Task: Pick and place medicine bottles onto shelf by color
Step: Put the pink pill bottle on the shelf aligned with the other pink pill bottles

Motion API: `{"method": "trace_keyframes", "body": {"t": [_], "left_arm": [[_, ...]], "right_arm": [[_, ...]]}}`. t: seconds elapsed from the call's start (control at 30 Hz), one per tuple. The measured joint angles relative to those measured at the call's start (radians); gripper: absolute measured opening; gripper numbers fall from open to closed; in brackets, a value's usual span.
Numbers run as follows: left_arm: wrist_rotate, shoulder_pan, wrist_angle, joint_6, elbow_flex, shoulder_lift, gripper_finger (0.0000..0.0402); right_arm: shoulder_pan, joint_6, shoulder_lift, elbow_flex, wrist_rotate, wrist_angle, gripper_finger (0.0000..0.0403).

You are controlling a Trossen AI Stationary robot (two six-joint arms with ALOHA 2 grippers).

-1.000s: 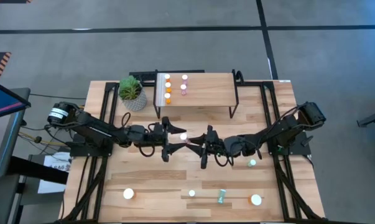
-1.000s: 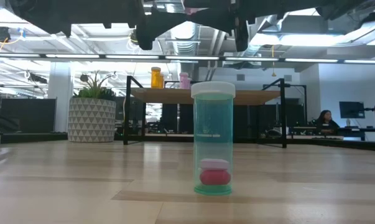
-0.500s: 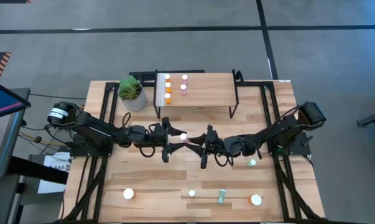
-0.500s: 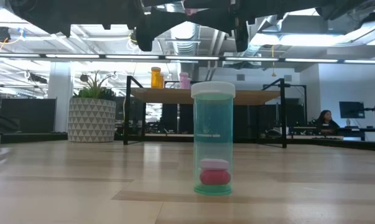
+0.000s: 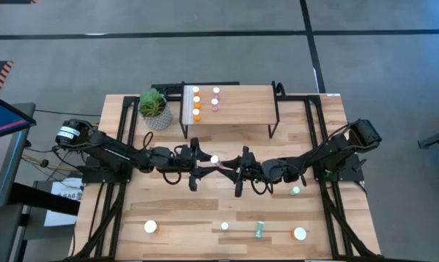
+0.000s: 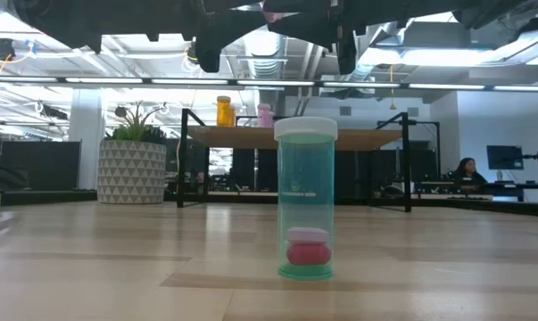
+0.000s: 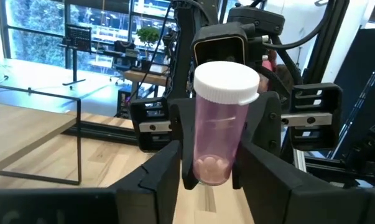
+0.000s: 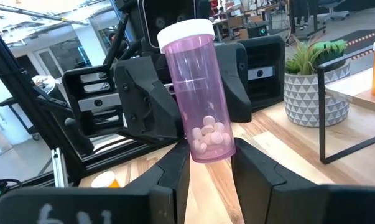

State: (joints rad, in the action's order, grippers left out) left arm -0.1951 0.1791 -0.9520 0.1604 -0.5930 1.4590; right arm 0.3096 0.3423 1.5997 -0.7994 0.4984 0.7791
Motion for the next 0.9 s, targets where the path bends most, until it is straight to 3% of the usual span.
{"method": "trace_keyframes", "body": {"t": [0.27,0.6,0.9], "left_arm": [[0.001,0.000,0.000,-0.002,0.000,0.000,0.0111],[-0.002,-0.002,0.010,-0.017,0.000,0.000,0.0089],[-0.002,-0.031,0.226,-0.018,-0.001,-0.083,0.0089]], "right_arm": [[0.000,0.008,0.000,0.000,0.000,-0.007,0.0132],[0.003,0.007,0.000,-0.001,-0.015,-0.023,0.0218],[0.003,0.052,-0.083,-0.001,-0.022,-0.229,0.0240]]}}
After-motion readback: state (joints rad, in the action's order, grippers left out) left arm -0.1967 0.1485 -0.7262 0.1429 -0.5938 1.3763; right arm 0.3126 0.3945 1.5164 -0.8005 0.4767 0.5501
